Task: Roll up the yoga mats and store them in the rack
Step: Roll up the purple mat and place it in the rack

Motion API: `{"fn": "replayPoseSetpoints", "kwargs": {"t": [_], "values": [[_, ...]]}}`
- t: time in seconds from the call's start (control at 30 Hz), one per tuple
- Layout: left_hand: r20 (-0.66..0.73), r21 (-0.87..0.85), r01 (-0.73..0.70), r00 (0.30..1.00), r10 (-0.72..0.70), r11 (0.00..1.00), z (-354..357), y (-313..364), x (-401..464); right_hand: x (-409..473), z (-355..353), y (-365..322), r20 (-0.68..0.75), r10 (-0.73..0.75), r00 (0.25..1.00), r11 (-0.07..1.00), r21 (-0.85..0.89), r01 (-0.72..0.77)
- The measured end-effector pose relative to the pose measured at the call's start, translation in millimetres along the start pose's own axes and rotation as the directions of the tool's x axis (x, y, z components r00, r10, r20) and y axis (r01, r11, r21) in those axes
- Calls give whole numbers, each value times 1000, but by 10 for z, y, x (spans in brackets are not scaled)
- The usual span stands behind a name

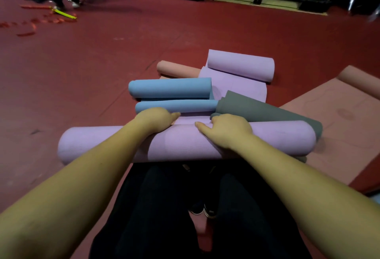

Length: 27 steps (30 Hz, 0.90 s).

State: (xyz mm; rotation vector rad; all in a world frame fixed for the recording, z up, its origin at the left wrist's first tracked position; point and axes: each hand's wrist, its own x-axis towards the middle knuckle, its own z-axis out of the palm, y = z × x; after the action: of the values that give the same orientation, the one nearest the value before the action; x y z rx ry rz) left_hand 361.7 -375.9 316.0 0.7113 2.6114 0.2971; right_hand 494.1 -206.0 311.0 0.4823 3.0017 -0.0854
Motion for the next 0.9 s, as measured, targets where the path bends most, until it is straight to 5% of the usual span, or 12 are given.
{"fn": "replayPoseSetpoints", "kwargs": {"t": [0.13,0.27,0.4,0.5,0.9], "values": [[-337,144,-44,937,91,989,63,-24,-162,35,-41,-7,28,2,1000,1000,9,-2],[-519,169,-106,836,180,980,328,-79,-411,151,-63,30,115,39,993,998,39,-43],[-430,462,-230,787,443,857,646,-312,-603,221,-186,34,233,30,972,996,80,-50],[-327,571,-193,838,437,798,678,-414,-603,239,-273,-30,302,13,953,992,118,-50],[-204,551,-286,865,458,784,245,-160,-828,175,-491,88,445,-77,892,965,259,-46]]}}
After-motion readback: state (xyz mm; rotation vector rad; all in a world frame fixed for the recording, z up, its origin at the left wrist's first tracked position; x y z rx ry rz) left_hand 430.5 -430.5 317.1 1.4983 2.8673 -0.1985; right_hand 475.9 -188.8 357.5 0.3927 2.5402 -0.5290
